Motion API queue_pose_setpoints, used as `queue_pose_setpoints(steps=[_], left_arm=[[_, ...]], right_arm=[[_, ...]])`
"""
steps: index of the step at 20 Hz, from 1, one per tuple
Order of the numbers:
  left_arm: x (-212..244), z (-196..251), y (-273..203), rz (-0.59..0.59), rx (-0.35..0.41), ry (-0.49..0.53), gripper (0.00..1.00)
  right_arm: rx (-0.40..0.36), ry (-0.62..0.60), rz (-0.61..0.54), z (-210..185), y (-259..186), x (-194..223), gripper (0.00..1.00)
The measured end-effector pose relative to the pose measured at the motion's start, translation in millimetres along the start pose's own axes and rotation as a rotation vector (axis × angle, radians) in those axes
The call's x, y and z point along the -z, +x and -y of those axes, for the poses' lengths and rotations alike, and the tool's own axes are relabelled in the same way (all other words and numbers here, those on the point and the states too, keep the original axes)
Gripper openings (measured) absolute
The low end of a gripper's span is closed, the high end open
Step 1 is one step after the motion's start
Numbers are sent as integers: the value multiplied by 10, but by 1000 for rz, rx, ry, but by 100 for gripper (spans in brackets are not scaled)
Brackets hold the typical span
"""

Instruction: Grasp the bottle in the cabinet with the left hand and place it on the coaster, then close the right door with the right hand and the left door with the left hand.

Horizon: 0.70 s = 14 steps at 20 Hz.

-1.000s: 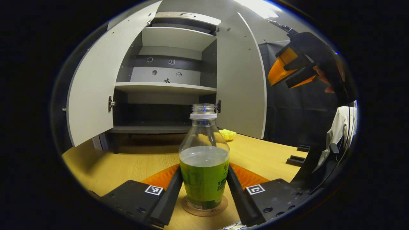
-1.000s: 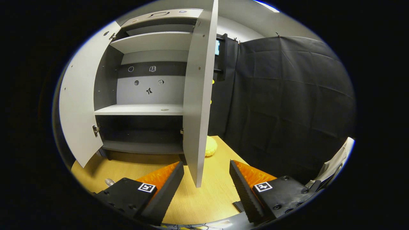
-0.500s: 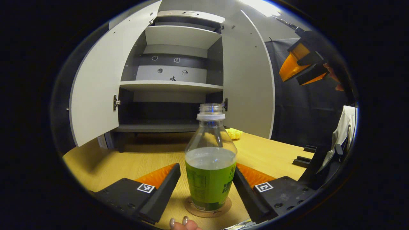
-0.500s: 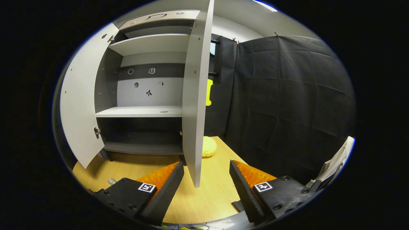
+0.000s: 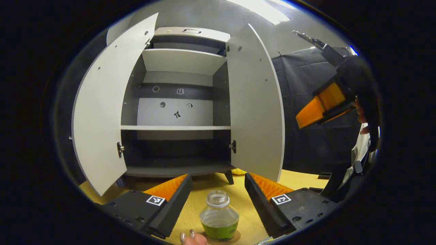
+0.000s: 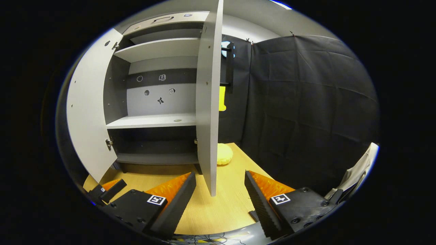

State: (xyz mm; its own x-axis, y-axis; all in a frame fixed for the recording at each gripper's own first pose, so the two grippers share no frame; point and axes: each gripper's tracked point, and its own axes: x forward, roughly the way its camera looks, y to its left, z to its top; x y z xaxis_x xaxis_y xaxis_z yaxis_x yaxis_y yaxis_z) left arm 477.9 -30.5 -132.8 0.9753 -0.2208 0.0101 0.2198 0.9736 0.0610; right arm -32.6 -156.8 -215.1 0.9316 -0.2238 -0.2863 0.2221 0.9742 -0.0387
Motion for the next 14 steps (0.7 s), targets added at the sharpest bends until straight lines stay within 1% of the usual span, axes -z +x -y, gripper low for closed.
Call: queue_pose_setpoints(steps=[2,3,6,8,10,12,14], left_arm=[[-183,-54,10,28,2,20,97],[-262,-84,2,29,2,15,96],[-429,-190,-81,6,-10,-39,96],[-511,-274,-165,-20,-2,-82,96],[-596,-462,-251,-37,-32,-95,96],[-664,-711,-364,-51,-76,-62,96],[-717,-953,-493,-61,-138,-31,98]], right_arm=[[13,9,-7,50,-37,-65,96],[20,14,-8,73,-68,-115,96],[37,16,19,112,-167,-340,96],[64,11,57,167,-197,-569,96],[94,25,101,255,-234,-822,96],[114,42,146,339,-242,-1042,95],[133,31,172,427,-182,-1211,96]])
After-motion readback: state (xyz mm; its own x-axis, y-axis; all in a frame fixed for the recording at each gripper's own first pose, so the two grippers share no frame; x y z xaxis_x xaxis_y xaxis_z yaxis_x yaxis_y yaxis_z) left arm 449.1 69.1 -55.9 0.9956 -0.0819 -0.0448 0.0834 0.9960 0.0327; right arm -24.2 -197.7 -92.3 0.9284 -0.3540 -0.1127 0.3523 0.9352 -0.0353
